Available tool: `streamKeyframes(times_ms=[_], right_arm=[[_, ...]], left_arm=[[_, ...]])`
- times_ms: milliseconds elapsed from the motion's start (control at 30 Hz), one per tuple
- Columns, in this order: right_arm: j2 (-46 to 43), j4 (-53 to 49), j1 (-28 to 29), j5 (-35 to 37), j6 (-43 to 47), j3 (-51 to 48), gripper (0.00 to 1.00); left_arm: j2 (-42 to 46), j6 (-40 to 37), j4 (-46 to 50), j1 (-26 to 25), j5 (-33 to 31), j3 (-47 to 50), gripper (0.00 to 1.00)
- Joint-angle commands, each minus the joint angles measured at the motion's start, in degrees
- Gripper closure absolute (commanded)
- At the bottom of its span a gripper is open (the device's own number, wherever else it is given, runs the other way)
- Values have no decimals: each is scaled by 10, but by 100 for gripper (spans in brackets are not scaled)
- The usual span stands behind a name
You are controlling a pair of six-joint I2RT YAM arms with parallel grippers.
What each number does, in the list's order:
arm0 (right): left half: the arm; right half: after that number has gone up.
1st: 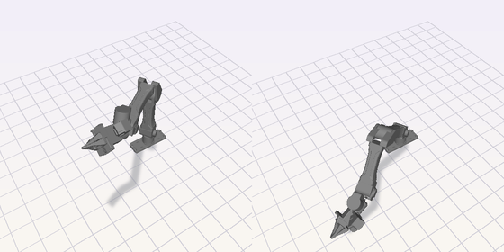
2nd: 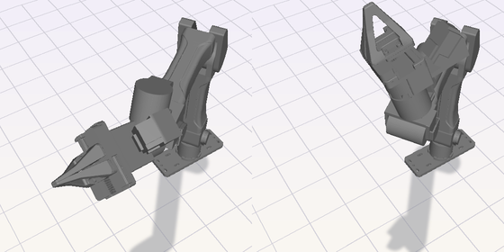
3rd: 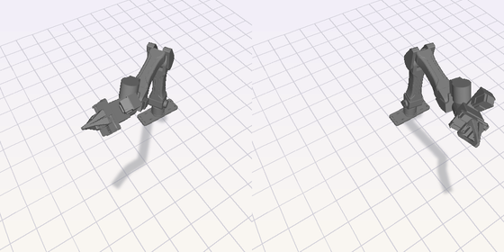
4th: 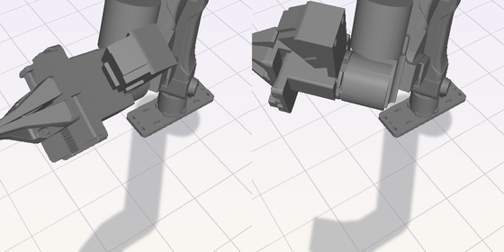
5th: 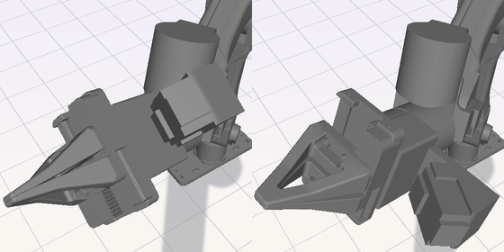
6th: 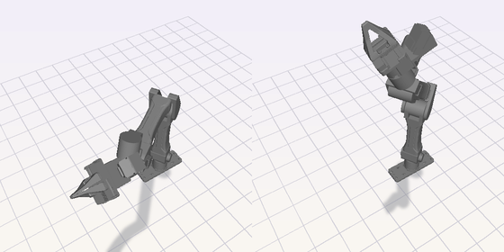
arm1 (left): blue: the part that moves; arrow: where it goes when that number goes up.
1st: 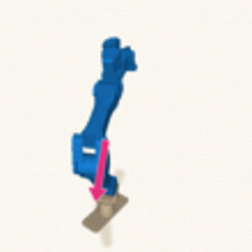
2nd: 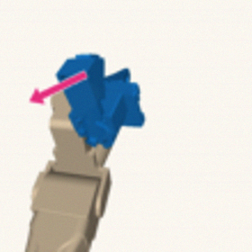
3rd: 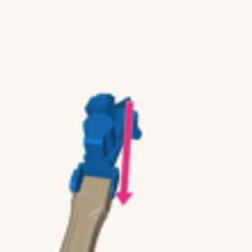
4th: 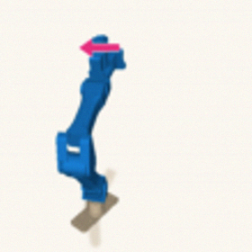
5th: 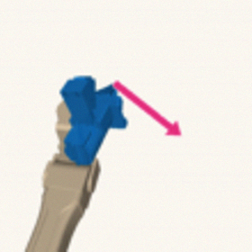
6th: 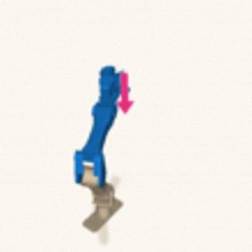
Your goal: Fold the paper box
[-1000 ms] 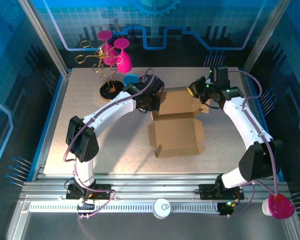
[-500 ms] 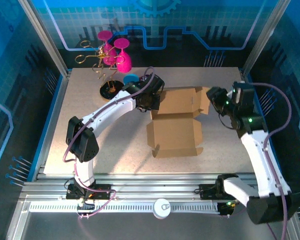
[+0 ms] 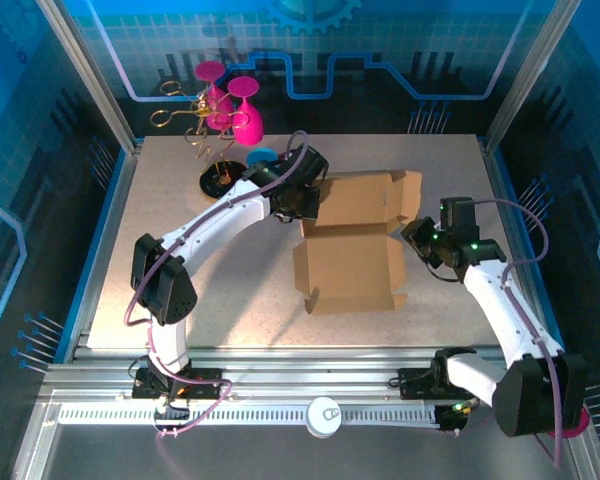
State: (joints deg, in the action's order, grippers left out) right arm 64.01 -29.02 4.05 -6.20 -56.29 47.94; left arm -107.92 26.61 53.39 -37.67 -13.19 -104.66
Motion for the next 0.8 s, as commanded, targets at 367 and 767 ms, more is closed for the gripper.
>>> streamKeyframes(times_ms=[367,767], right_arm=[[50,48,30,-42,25,49,52],[65,66,48,-82,42,47,51]], left_arm=[[31,14,1,-2,7,-9,100],[25,23,2,-1,14,-24,100]])
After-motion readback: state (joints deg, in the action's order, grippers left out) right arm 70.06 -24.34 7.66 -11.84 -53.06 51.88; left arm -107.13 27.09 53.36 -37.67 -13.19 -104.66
